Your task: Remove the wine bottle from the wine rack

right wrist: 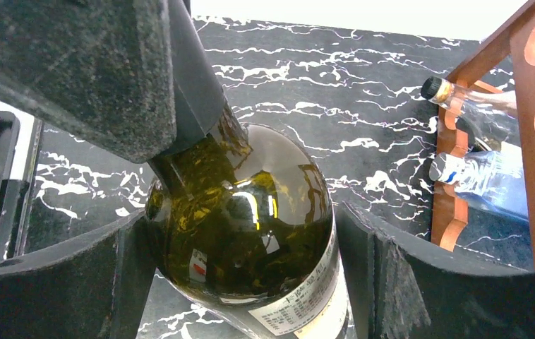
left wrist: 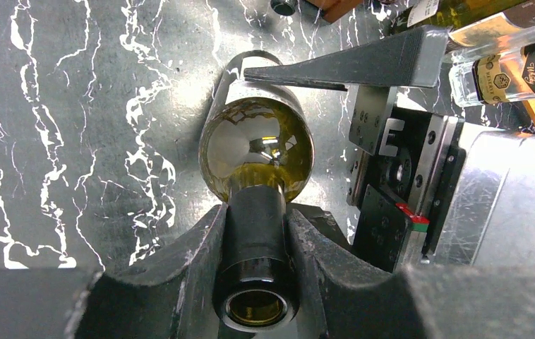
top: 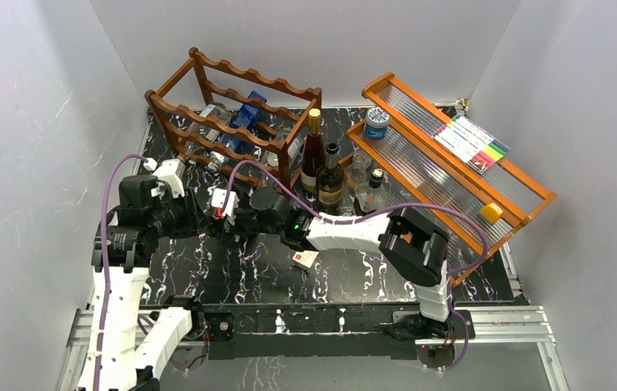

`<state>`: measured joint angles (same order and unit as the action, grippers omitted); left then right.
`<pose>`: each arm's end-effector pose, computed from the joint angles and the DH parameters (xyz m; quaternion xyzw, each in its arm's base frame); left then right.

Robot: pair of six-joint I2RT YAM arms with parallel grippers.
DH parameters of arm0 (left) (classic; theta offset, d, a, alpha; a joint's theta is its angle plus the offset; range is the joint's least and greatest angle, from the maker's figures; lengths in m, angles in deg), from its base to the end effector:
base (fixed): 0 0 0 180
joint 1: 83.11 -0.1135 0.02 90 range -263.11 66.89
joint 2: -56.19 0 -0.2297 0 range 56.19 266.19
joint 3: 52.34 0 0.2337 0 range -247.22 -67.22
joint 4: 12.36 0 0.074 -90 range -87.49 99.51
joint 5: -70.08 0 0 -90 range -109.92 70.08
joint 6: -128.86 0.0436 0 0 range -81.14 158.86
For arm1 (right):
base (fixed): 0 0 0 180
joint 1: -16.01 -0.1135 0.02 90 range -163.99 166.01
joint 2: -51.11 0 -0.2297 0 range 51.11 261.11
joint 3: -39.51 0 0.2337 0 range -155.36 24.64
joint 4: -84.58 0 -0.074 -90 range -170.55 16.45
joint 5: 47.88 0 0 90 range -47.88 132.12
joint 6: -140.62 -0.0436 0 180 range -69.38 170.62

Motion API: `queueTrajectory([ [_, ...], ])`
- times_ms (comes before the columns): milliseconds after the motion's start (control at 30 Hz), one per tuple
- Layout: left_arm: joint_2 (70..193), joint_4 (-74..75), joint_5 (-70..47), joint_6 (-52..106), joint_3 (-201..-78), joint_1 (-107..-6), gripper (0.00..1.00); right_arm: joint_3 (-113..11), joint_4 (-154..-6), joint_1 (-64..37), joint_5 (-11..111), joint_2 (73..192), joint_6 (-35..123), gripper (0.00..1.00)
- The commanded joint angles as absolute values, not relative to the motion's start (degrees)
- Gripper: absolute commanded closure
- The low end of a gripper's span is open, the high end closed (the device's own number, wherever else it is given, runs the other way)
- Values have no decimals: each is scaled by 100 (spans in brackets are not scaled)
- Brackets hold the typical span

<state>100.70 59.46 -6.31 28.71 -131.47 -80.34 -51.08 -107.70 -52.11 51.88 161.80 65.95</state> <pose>0.1406 -0.0171 0.3369 -0.0047 0.8909 -0.1551 0.4268 0.1558 0.4078 0.2322 -0.5415 0.5233 0.3486 0.5581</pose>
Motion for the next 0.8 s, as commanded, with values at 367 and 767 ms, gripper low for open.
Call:
queueTrajectory([
  [367,9961,5269,-274,2914,-13553,-7947,15,-4440,-12098,-5263,4224,15787,5853,42],
  [767,9914,4970,-1083,2842,-13773,-7951,2,-3066,-12416,-5200,2959,14605,5471,66],
])
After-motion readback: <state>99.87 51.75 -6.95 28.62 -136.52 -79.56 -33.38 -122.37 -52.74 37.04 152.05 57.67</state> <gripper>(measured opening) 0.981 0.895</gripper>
